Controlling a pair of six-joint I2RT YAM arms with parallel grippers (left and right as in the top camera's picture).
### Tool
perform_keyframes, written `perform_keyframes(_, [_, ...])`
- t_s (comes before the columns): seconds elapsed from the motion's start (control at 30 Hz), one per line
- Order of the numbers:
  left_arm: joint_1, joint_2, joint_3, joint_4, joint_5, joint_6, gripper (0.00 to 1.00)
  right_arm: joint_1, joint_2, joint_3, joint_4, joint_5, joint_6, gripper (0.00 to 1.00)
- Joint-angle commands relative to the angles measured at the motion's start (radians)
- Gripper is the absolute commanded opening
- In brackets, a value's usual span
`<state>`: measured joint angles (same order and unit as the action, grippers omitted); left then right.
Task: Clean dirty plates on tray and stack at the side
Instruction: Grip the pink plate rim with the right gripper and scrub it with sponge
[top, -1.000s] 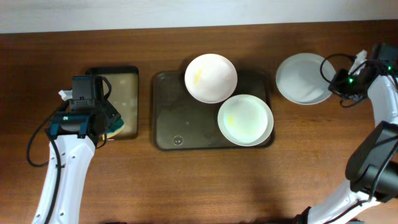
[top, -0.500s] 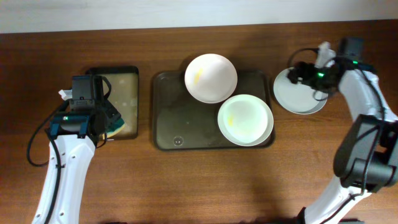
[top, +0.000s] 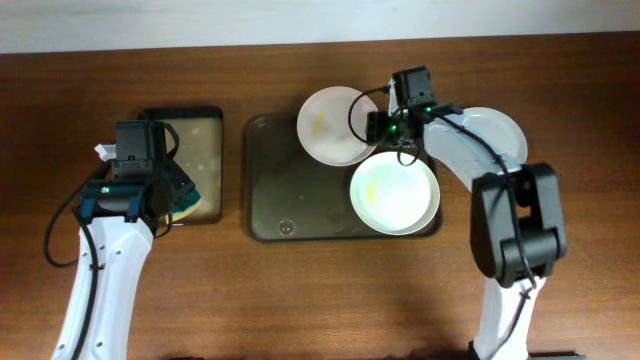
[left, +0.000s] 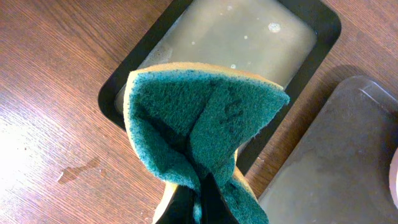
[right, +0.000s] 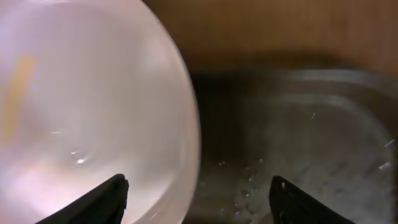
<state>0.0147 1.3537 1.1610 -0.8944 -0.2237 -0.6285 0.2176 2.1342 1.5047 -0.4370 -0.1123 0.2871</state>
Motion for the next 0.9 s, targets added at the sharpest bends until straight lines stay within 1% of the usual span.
perform_keyframes(0.0, [0.003, -0.007, -0.001, 0.002, 0.001, 0.016, 0.0, 0.04, 0.034, 0.0, 0.004, 0.026, 0.097, 0.7])
perform_keyframes(0.03, [0.003, -0.007, -0.001, 0.002, 0.001, 0.016, 0.0, 0.049, 0.04, 0.0, 0.005, 0.027, 0.097, 0.66])
perform_keyframes(0.1, [0.003, -0.007, -0.001, 0.002, 0.001, 0.016, 0.0, 0.072, 0.04, 0.0, 0.009, 0.027, 0.096, 0.51])
perform_keyframes(0.17, [0.003, -0.007, -0.001, 0.002, 0.001, 0.016, 0.0, 0.087, 0.04, 0.0, 0.016, 0.027, 0.096, 0.44])
perform_keyframes(0.23, [0.003, -0.007, -0.001, 0.002, 0.001, 0.016, 0.0, 0.092, 0.04, 0.0, 0.015, 0.027, 0.097, 0.26])
perform_keyframes(0.33, [0.003, -0.007, -0.001, 0.002, 0.001, 0.016, 0.0, 0.092, 0.04, 0.0, 0.015, 0.027, 0.096, 0.17])
perform_keyframes(0.37, [0.003, -0.008, -0.001, 0.002, 0.001, 0.016, 0.0, 0.092, 0.04, 0.0, 0.014, 0.026, 0.096, 0.1])
perform_keyframes(0.4, [0.003, -0.007, -0.001, 0.002, 0.001, 0.016, 0.0, 0.092, 0.04, 0.0, 0.014, 0.026, 0.087, 0.05])
perform_keyframes(0.5, [0.003, -0.003, -0.001, 0.003, 0.018, 0.016, 0.0, 0.092, 0.04, 0.0, 0.017, -0.045, -0.015, 0.04])
perform_keyframes(0.6, [-0.007, 0.022, -0.001, 0.018, 0.051, 0.031, 0.0, 0.107, 0.04, 0.0, 0.005, -0.183, -0.131, 0.04])
perform_keyframes(0.7, [-0.035, 0.053, -0.001, 0.089, 0.216, 0.181, 0.0, 0.129, 0.04, 0.0, -0.009, -0.236, -0.153, 0.04])
perform_keyframes(0.77, [-0.061, 0.066, -0.001, 0.119, 0.271, 0.208, 0.0, 0.15, 0.04, 0.0, -0.023, -0.232, -0.153, 0.04])
perform_keyframes(0.87, [-0.128, 0.097, -0.001, 0.154, 0.274, 0.208, 0.0, 0.171, 0.04, 0.0, -0.053, -0.232, -0.153, 0.04])
